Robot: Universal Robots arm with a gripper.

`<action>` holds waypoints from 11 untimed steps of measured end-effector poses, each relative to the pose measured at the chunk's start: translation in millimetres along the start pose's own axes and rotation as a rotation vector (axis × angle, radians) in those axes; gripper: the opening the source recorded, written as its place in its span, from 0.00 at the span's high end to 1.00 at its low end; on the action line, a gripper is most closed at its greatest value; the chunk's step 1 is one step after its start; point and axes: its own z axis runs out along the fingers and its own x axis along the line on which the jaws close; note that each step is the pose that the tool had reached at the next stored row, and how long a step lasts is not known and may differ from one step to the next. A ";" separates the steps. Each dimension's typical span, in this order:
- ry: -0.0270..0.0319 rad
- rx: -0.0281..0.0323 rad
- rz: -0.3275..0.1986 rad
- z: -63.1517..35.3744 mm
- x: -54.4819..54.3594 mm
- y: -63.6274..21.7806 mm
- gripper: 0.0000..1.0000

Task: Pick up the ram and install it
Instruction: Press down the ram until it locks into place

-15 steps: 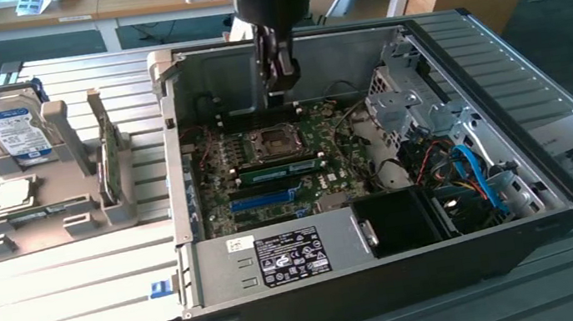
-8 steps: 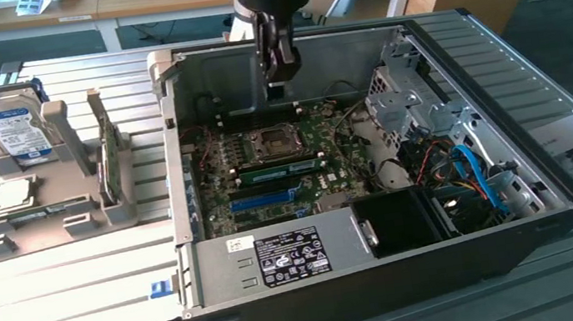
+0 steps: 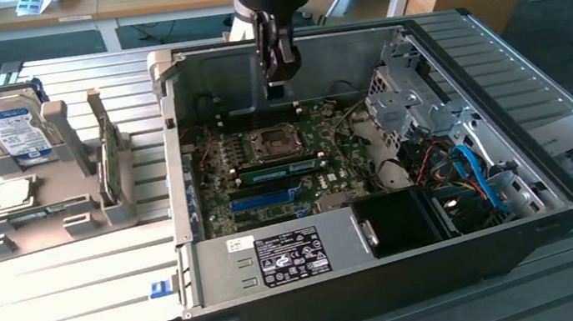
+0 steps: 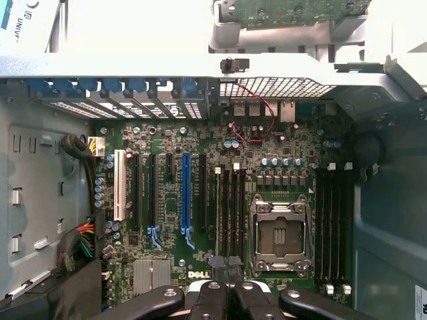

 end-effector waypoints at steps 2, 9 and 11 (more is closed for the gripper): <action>0.0000 0.0000 0.000 0.0 0.0 0.0 0.90; 0.0000 0.0000 0.000 0.0 0.7 -5.4 0.90; 0.0001 -0.0001 0.000 0.0 1.1 -8.5 0.90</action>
